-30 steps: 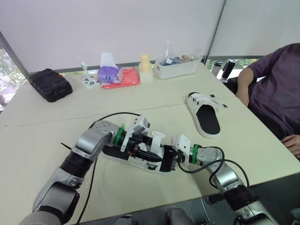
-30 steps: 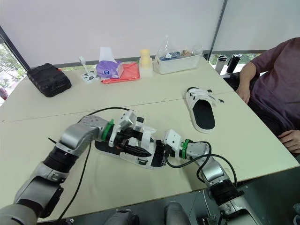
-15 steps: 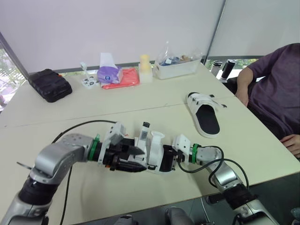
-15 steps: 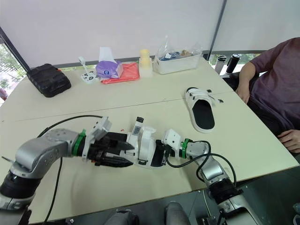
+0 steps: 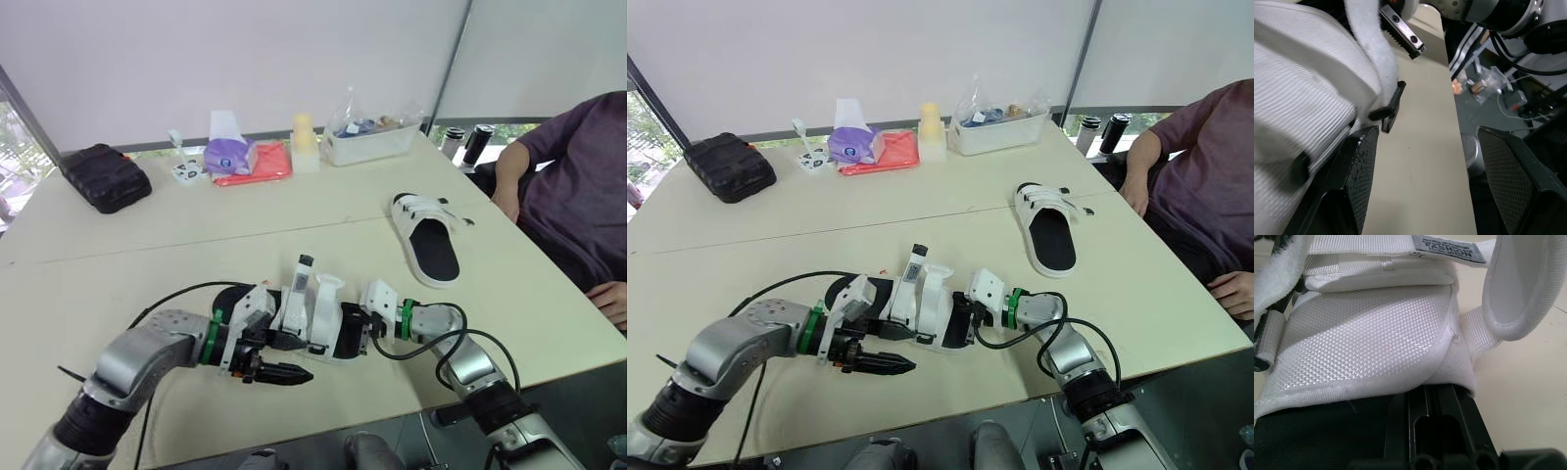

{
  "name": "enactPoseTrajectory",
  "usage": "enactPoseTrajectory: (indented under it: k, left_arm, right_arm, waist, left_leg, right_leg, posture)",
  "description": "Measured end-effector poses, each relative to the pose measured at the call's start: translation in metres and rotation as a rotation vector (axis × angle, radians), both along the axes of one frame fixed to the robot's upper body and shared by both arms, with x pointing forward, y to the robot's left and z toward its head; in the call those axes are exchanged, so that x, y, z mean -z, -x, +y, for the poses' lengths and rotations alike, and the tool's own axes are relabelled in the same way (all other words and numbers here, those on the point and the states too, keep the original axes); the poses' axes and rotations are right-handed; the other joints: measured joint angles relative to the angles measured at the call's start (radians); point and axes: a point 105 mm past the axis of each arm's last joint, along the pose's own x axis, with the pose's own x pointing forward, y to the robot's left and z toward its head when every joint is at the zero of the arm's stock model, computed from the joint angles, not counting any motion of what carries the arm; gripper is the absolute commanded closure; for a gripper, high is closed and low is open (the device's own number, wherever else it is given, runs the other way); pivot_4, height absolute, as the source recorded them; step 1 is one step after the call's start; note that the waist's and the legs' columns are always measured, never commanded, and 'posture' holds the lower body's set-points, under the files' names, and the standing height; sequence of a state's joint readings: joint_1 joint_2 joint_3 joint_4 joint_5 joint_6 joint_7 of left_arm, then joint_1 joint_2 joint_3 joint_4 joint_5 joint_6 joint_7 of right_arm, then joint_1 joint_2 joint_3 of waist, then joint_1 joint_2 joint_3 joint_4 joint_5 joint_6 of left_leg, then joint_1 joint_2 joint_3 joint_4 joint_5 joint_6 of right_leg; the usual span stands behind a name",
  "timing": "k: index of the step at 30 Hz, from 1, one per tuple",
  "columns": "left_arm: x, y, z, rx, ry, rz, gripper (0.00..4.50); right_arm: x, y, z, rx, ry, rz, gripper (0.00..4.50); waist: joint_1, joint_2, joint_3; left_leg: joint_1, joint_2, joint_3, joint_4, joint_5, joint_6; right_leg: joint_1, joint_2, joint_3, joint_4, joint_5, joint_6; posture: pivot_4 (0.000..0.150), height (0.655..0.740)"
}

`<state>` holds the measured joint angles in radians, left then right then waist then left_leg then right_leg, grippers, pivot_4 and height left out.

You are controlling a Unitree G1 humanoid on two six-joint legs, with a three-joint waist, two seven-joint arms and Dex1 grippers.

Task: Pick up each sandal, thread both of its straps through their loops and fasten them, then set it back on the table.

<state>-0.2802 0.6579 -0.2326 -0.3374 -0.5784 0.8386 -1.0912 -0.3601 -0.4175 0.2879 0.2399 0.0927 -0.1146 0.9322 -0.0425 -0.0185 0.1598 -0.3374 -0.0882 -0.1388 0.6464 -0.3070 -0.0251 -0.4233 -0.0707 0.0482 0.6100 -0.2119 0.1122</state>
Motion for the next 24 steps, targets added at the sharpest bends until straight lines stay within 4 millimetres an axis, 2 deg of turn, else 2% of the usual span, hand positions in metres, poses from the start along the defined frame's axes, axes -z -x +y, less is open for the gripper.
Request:
enactPoseTrajectory:
  k: [11,14,19,24]
  left_arm:
    - [0.005,-0.007,-0.012,-0.006,0.04,0.037,1.2]
    - [0.006,-0.01,-0.014,-0.026,0.048,0.048,2.03]
    - [0.01,-0.017,-0.013,-0.099,0.034,0.072,4.47]
    - [0.01,-0.016,-0.012,-0.118,0.044,0.132,4.47]
  right_arm:
    - [0.003,0.001,-0.004,0.016,0.0,0.007,4.5]
    - [0.003,0.001,-0.006,0.025,-0.002,0.007,4.5]
    - [0.003,0.001,-0.005,0.023,-0.003,0.007,4.5]
    - [0.003,0.002,-0.005,0.022,-0.004,0.006,4.5]
  waist:
    - [0.006,0.0,0.0]
    - [0.01,0.0,0.0]
    - [0.012,0.0,0.0]
    - [0.011,0.0,0.0]
  left_leg:
    - [0.0,0.0,0.0,0.001,0.0,0.0]
    - [0.001,-0.001,0.0,0.002,0.0,0.0]
    - [0.001,0.0,0.0,0.001,0.0,0.0]
    - [0.0,0.0,0.0,0.001,0.0,0.0]
  right_leg:
    - [0.001,0.0,0.0,0.0,0.0,0.0]
    - [0.002,-0.001,0.0,0.0,0.0,0.0]
    - [0.002,0.0,0.0,0.0,0.0,0.001]
    - [0.001,0.0,0.0,0.0,0.0,0.001]
  posture:
    - [0.15,0.74]
    - [0.15,0.74]
    - [0.15,0.74]
    - [0.15,0.74]
